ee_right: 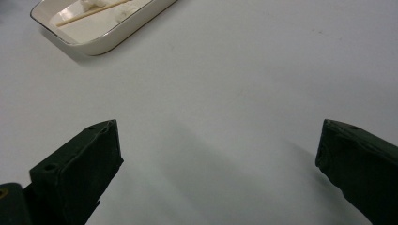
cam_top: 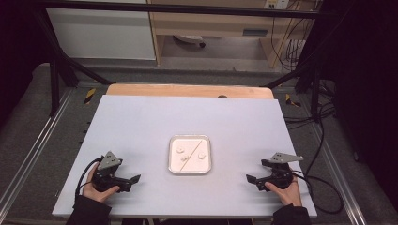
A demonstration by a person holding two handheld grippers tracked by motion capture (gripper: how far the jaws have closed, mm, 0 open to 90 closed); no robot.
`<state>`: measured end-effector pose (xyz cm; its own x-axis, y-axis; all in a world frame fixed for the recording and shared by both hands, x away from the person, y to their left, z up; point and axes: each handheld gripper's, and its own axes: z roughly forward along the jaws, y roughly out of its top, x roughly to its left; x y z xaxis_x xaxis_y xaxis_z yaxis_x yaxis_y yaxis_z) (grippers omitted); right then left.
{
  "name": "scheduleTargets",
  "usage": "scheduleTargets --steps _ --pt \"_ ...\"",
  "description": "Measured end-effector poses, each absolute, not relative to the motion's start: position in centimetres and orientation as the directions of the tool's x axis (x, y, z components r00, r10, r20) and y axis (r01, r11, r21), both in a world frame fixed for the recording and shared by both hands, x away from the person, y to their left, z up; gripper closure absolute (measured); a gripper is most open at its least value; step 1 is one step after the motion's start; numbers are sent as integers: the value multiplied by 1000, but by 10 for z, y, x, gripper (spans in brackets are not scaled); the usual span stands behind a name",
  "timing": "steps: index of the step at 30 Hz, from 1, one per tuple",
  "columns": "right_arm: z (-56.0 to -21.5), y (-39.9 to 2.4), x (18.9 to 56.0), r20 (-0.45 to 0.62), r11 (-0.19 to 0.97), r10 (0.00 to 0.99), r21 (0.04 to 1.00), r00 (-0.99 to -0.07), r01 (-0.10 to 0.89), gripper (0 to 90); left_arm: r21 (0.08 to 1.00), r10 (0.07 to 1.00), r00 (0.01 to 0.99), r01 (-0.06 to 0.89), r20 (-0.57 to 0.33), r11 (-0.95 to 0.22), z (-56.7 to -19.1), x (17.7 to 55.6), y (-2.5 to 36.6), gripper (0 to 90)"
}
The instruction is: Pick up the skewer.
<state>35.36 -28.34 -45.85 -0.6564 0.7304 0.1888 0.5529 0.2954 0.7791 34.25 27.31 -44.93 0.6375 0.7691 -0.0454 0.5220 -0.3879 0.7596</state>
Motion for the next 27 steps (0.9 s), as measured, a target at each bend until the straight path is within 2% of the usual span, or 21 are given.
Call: scheduleTargets --steps 27 --pt "-459 -283 353 177 305 734 776 -656 551 12 751 759 650 511 -21 -417 -441 340 248 28"
